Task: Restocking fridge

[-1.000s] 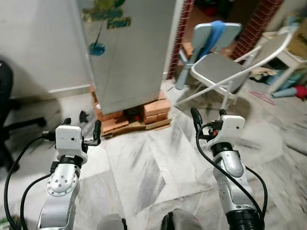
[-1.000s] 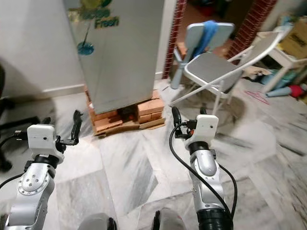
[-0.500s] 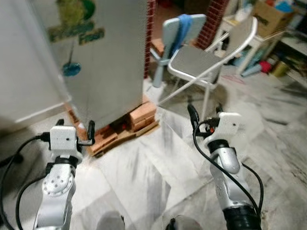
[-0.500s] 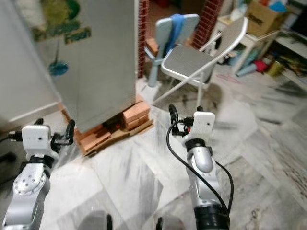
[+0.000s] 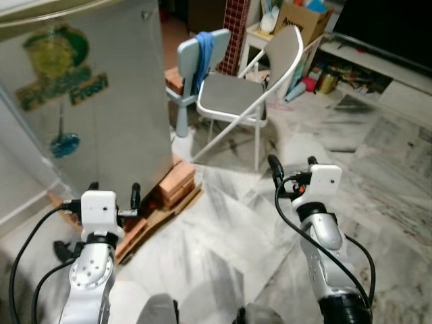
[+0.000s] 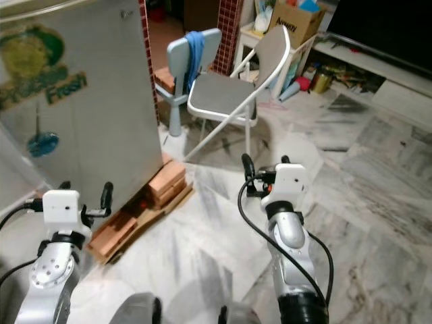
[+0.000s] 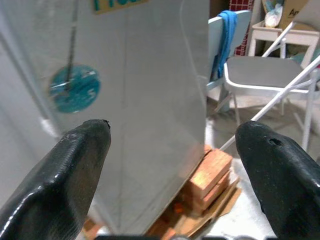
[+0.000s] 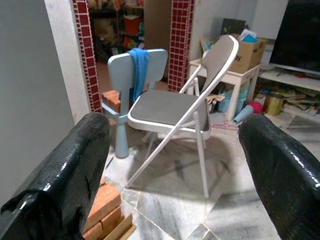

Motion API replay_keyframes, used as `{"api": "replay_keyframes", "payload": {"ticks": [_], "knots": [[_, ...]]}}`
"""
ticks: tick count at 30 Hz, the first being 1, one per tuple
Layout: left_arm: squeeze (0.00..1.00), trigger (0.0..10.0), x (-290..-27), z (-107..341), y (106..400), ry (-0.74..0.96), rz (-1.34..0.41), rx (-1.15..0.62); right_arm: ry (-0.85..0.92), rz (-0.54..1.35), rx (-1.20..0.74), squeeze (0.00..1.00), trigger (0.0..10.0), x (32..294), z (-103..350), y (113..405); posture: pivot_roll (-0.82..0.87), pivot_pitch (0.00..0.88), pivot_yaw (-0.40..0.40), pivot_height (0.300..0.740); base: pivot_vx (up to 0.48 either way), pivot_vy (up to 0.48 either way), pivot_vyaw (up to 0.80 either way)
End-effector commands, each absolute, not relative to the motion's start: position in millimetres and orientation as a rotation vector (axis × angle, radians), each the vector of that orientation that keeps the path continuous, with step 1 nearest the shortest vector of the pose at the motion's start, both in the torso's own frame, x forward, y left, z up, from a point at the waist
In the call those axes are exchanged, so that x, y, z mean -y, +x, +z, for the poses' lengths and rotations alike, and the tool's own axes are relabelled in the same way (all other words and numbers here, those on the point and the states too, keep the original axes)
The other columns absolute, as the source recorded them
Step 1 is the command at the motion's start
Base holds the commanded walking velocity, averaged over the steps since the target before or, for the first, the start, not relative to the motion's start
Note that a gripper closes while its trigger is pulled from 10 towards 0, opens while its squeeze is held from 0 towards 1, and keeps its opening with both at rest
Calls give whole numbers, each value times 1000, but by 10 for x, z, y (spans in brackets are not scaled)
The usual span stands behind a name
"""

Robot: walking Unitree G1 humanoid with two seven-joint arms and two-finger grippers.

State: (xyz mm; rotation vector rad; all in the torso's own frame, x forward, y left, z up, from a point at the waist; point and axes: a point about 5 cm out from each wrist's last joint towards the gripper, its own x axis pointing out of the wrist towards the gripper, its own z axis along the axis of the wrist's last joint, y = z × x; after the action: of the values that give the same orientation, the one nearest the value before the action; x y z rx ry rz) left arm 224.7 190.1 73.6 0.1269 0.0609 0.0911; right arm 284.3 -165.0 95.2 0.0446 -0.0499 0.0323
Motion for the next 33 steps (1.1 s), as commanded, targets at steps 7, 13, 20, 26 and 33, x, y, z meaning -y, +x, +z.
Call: {"api": "replay_keyframes", "payload": {"ticks": [7,13,20,26,33], "knots": [[0,10000,-1839,733,2223,132,78,-65,-36,-3,20,0,10000,1736,902,2863,130,64,-58,740,0,480,0],[0,10000,-1853,755,2240,145,66,-49,-73,-21,51,0,10000,1740,923,2860,128,68,-54,740,0,480,0],[0,10000,-1928,719,2259,189,100,-43,-29,-32,40,0,10000,1843,904,2796,115,50,-33,740,0,470,0],[0,10000,-1998,692,2184,242,118,-45,-58,-62,-8,0,10000,1962,744,2503,107,39,-27,740,0,0,0],[0,10000,-2016,609,2124,228,124,-72,-89,-26,-36,0,10000,1938,661,2435,99,36,-25,740,0,0,0]]}}
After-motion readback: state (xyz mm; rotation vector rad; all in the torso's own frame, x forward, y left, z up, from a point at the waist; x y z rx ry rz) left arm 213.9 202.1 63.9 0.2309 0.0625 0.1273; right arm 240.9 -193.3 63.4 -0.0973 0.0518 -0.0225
